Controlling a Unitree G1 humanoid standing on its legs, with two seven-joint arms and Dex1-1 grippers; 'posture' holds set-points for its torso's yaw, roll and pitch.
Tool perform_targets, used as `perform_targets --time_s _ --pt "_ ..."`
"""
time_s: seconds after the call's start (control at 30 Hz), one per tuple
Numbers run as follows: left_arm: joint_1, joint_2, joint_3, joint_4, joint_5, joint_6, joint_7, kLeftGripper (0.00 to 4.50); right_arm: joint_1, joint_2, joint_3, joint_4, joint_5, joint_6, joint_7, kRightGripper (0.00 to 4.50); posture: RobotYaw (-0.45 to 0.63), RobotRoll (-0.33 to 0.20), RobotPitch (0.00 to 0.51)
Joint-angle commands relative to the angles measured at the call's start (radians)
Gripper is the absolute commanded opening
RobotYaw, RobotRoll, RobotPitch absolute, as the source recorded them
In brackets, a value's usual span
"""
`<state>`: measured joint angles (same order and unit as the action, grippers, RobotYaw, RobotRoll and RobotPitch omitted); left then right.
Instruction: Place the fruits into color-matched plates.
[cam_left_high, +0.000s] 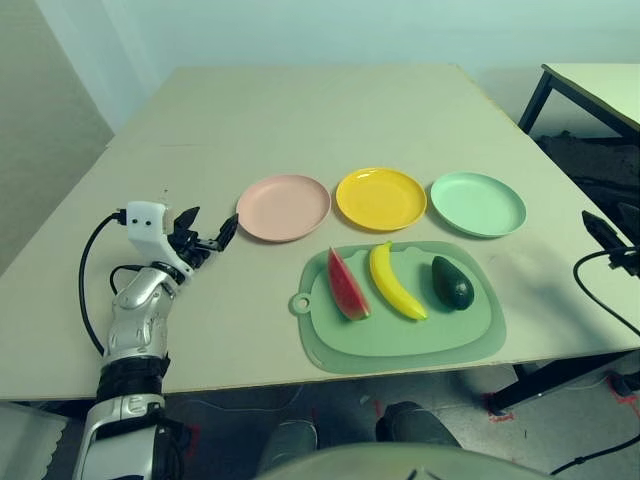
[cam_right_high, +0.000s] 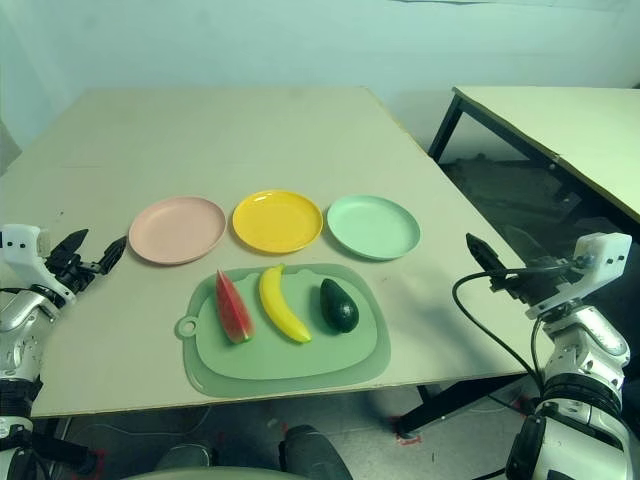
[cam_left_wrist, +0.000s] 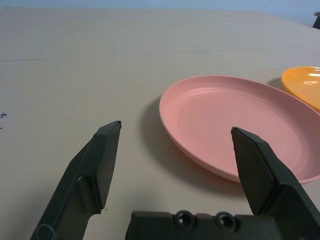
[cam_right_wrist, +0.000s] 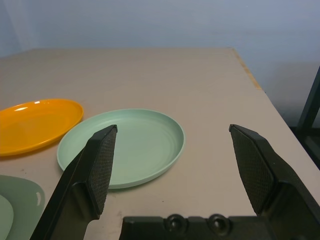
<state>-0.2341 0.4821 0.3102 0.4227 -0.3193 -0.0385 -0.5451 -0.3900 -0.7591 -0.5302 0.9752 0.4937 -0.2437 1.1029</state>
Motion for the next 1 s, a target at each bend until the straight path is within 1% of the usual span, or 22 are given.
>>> perform_targets --time_s 0.03,0.3,0.43,0.53,0.67,0.77,0.83,0.93,1.0 --pt "0.006 0.008 0.013 0.009 -0.003 -0.006 -0.005 4.48 -0.015 0.004 0.012 0.012 -0.015 -0.012 -0.002 4.50 -0.08 0.000 0.000" --pt "0.003 0.046 0.042 0.047 -0.013 -0.015 -0.037 4.48 0.046 0.033 0.012 -0.048 -0.010 -0.015 -0.005 4.50 -0.09 0.000 0.000" --pt "0.011 0.056 0.060 0.084 -0.015 -0.048 -0.041 4.48 0.069 0.058 0.012 -0.062 -0.011 -0.023 -0.019 4.50 -0.11 0.000 0.000" --pt "0.024 0.048 0.067 0.063 -0.040 -0.051 -0.067 4.48 0.086 0.079 0.015 -0.089 -0.009 -0.023 -0.024 4.50 -0.15 0.000 0.000" --pt "0.031 0.050 0.072 0.031 -0.084 -0.053 -0.143 4.48 0.118 0.102 0.016 -0.121 -0.005 -0.016 -0.021 4.50 -0.14 0.000 0.000" --pt "0.027 0.080 0.061 -0.014 -0.154 -0.009 -0.291 4.48 0.123 0.114 0.020 -0.124 -0.008 -0.018 -0.025 4.50 -0.12 0.000 0.000" --pt "0.024 0.122 0.034 -0.028 -0.172 0.008 -0.414 4.48 0.121 0.125 0.027 -0.133 -0.011 -0.015 -0.027 4.50 -0.12 0.000 0.000" --pt "0.042 0.184 -0.012 -0.073 -0.209 -0.016 -0.658 4.48 0.109 0.133 0.041 -0.141 -0.016 -0.011 -0.031 4.50 -0.12 0.000 0.000" --pt "0.058 0.220 -0.049 -0.114 -0.217 0.002 -0.762 4.48 0.101 0.131 0.054 -0.146 -0.020 -0.010 -0.025 4.50 -0.11 0.000 0.000"
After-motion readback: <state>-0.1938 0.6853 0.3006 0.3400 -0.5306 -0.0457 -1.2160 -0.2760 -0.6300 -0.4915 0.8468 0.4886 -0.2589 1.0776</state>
